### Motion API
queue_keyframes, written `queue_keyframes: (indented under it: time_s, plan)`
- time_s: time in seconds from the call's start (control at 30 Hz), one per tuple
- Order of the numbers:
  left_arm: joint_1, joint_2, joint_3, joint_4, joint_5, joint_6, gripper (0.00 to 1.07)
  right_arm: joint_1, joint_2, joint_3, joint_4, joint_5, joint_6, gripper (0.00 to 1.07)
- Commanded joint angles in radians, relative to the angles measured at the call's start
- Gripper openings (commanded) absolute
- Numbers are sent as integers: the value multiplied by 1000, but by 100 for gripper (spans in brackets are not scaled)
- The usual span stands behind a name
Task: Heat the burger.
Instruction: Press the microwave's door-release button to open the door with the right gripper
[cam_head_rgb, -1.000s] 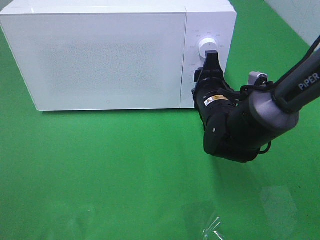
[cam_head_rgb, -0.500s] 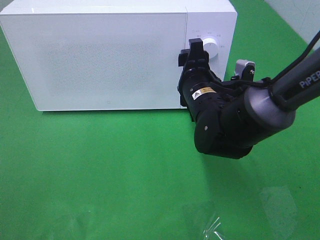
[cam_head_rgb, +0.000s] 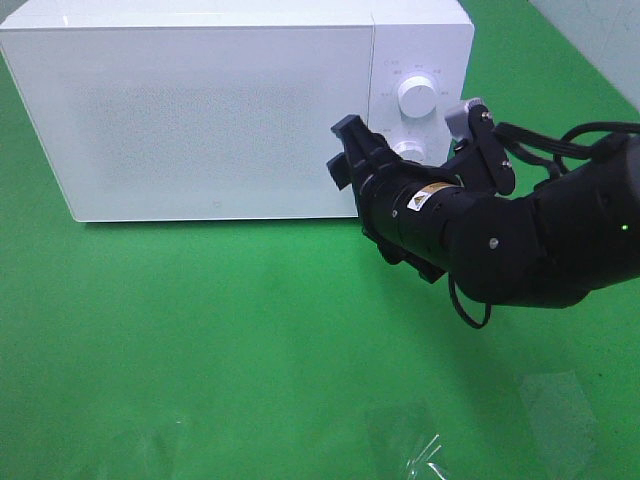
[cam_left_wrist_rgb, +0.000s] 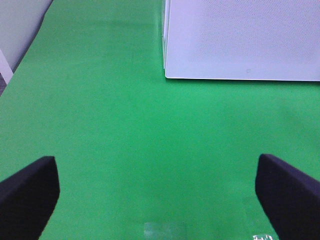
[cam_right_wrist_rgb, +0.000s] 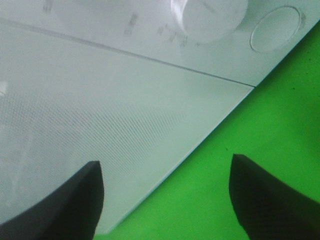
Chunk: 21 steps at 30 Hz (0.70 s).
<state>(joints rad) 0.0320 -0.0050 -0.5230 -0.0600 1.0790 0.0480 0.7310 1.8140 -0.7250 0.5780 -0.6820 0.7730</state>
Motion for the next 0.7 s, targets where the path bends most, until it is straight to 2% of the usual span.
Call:
queue_keyframes:
  time_s: [0.03,0.13,0.27,0.43,0.5,0.53,0.57,0.67,0.7]
  plan:
    - [1,-17,3,2,-10,-2,100,-1,-73,3,-18,162,-254,67]
    - [1,-17,3,2,-10,-2,100,-1,-82,3,-18,183,-308,67]
    - [1,-17,3,2,-10,-2,100,-1,-150,3,-30,321,-564,67]
    - [1,-17,3,2,-10,-2,100,-19,-176,3,-94,393,-624,67]
    - [1,-17,3,2,-10,-2,100,-61,-227,3,-234,517,-626,67]
    - [1,-17,3,2,-10,-2,100,-61,-227,3,-234,517,-626,67]
    - [1,-17,3,2,-10,-2,100,-83,-256,3,-304,589,-626,67]
    - [1,-17,3,2,-10,-2,100,-92,-274,3,-335,626,-626,67]
    - [1,-17,3,2,-10,-2,100,-105,-311,3,-383,698,-626,67]
